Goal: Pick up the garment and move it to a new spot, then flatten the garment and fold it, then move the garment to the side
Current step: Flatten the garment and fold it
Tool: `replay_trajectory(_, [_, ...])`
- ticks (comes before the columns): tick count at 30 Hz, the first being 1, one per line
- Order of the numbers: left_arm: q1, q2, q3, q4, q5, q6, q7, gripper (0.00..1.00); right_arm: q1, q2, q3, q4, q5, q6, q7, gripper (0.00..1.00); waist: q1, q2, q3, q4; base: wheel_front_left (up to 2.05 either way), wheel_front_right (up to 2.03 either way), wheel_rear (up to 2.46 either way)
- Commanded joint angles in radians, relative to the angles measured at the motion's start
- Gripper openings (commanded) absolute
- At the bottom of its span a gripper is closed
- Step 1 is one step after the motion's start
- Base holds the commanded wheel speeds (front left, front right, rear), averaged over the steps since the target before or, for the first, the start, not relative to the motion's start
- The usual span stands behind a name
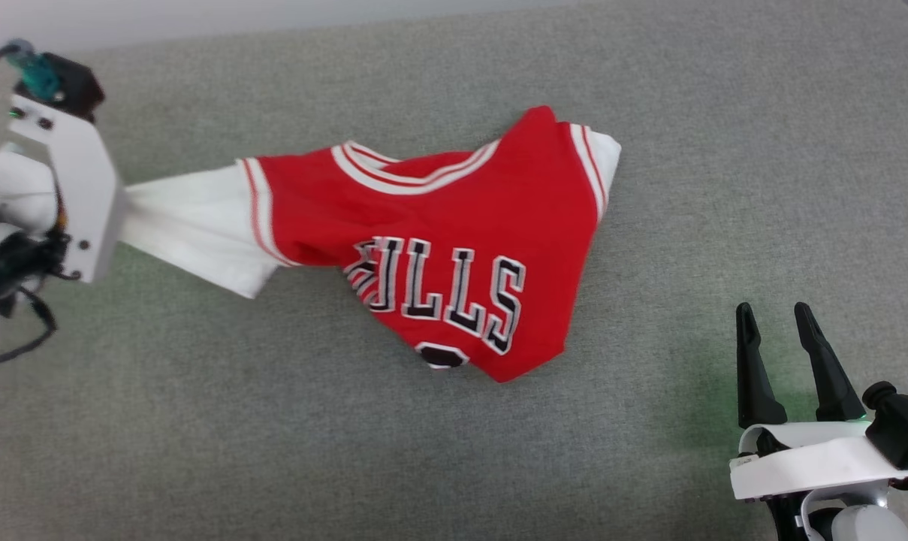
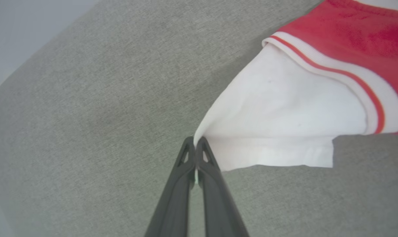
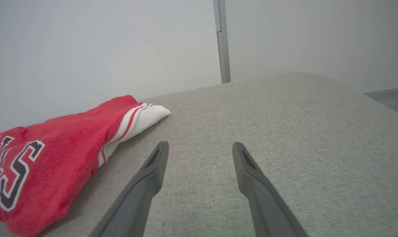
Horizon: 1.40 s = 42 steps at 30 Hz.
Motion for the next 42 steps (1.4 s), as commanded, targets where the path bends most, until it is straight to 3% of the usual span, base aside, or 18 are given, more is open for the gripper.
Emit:
replay_trajectory(1, [-0.016,0.012,-0.009,0.019,0.017,0.002,-0.011,0.0,-0.011,0.0,-0.002,-0.004,0.003,0.004,-0.005,1.0,0.0,-0.0001,0.01,-0.011,0.0,0.0,0.0])
replay_trajectory(6, [0.0,-0.005,-0.009,0.098,-0.003,0.002,-0.032,0.0,-0.011,0.0,-0.006,-0.008,0.008,0.004,-0.005,1.0,0.0,-0.0001,0.02,-0.018,0.0,0.0,0.0])
replay_trajectory(7, [0.003,-0.008,-0.008,0.112,-0.005,0.002,-0.039,0.12,-0.012,0.0,-0.005,-0.009,0.008,0.004,-0.005,1.0,0.0,-0.0001,0.022,-0.018,0.0,0.0,0.0])
replay_trajectory(8, [0.003,-0.011,-0.004,0.125,-0.01,0.002,-0.052,0.43,-0.014,0.0,-0.005,-0.009,0.008,0.004,-0.005,1.0,0.0,-0.0001,0.024,-0.019,0.0,0.0,0.0])
replay_trajectory(9, [0.006,-0.015,0.0,0.136,-0.017,0.002,-0.063,0.49,-0.015,0.001,-0.005,-0.009,0.005,0.004,-0.005,1.0,0.0,-0.0001,0.025,-0.019,0.0,0.0,0.0])
replay_trajectory(10, [0.007,-0.02,-0.003,0.146,-0.01,0.002,-0.076,0.64,-0.016,0.0,-0.007,-0.009,0.003,0.004,-0.005,1.0,0.0,-0.0001,0.024,-0.019,0.0,0.0,0.0])
replay_trajectory(11, [0.006,-0.021,-0.008,0.152,0.001,0.002,-0.09,1.0,-0.014,0.0,-0.009,-0.009,-0.001,0.004,-0.005,1.0,0.0,-0.0001,0.023,-0.018,0.0,0.0,0.0])
replay_trajectory(19, [0.024,-0.033,0.004,0.146,-0.029,0.002,-0.222,1.0,-0.011,0.0,0.009,0.002,-0.034,0.004,-0.005,1.0,0.0,-0.0001,-0.014,0.001,0.0,0.0,0.0])
replay_trajectory(28, [0.179,-0.064,0.068,0.041,-0.1,0.008,-0.548,1.0,-0.017,-0.001,0.021,0.035,-0.096,0.004,0.044,1.0,0.0,-0.0001,-0.08,0.064,0.0,0.0,0.0])
replay_trajectory(33, [0.341,-0.117,0.1,-0.053,-0.134,0.05,-0.751,1.0,-0.019,-0.03,0.011,0.054,-0.119,0.004,0.112,1.0,0.0,-0.0001,-0.113,0.121,0.0,0.0,0.0])
replay_trajectory(37, [0.467,-0.151,0.102,-0.141,-0.119,0.111,-0.889,1.0,-0.011,-0.057,-0.019,0.046,-0.111,0.004,0.145,1.0,0.0,-0.0001,-0.132,0.178,0.0,0.0,0.0])
replay_trajectory(42, [0.605,-0.21,0.16,-0.21,-0.083,0.195,-0.958,1.0,-0.03,-0.091,-0.028,0.033,-0.094,0.004,0.196,1.0,0.0,-0.0001,-0.149,0.23,0.0,0.0,0.0])
